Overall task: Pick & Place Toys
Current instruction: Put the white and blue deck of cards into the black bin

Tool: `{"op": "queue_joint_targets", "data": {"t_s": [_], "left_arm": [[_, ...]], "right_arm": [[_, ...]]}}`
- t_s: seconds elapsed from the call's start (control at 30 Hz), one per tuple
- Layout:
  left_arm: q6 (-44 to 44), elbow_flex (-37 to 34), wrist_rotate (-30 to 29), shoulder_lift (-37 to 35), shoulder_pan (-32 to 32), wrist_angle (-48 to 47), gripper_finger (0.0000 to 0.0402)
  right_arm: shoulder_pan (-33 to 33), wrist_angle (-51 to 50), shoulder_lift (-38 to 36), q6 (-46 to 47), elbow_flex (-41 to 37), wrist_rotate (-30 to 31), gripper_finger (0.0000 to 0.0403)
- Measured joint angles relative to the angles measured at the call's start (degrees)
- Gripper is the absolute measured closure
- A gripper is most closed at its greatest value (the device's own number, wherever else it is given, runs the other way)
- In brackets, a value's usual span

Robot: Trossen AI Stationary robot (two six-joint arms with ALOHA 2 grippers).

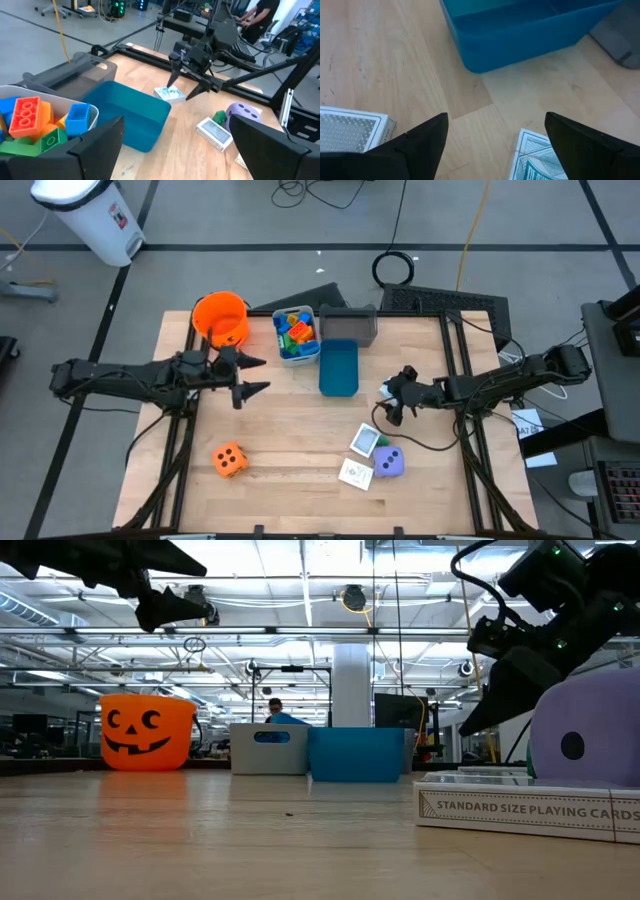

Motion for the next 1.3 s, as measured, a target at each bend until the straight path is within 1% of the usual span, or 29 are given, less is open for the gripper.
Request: {"op": "queue_joint_targets", "data": {"t_s": [0.2,0.27,0.37,0.4,0.5,0.63,0.7,0.8,0.93,1.1,1.3], "left_arm": [[-0.1,-0.02,-0.07,0.23,-0.37,0.06,0.0036],[-0.2,-0.02,-0.07,0.23,-0.37,0.07,0.0036],[-0.3,-0.02,-0.11,0.23,-0.37,0.17,0.0036],[-0.3,-0.02,-0.11,0.23,-0.37,0.17,0.0036],[-0.86,-0.02,-0.15,0.23,-0.37,0.21,0.0036],[-1.18,-0.02,-0.2,0.23,-0.37,0.19,0.0036],[-1.19,-0.02,-0.19,0.23,-0.37,0.19,0.0036],[-1.27,-0.02,-0.18,0.23,-0.37,0.19,0.0036],[-1.28,-0.02,-0.18,0.23,-0.37,0.03,0.0036],[-1.28,-0.07,-0.17,0.23,-0.37,-0.35,0.0036],[-1.15,-0.07,-1.62,0.25,-0.36,-0.33,0.0036]], "right_arm": [[0.0,-1.15,-0.02,-0.77,0.19,0.03,0.0053],[-0.21,-5.05,-0.02,-1.96,1.02,0.42,0.0045],[-0.93,-13.83,-0.02,-2.15,3.23,3.39,0.0034],[-1.29,-16.6,-0.02,-2.04,4.04,3.48,0.0029],[-2.32,-21.77,-0.05,-0.3,5.78,2.02,0.0017],[-5.2,-25.92,-0.02,2.82,5.81,-3.0,0.0005],[-6.87,-27.21,0.33,4.15,5.81,-2.83,0.0003],[-9.04,-26.08,0.61,4.35,5.18,-3.39,0.0003],[-10.6,-21.7,1.45,4.35,3.93,-8.72,0.0004],[-10.61,-19.71,4.14,3.73,2.38,-7.58,0.0006],[-10.4,-15.64,6.48,4.09,0.37,-10.01,0.0007]]}}
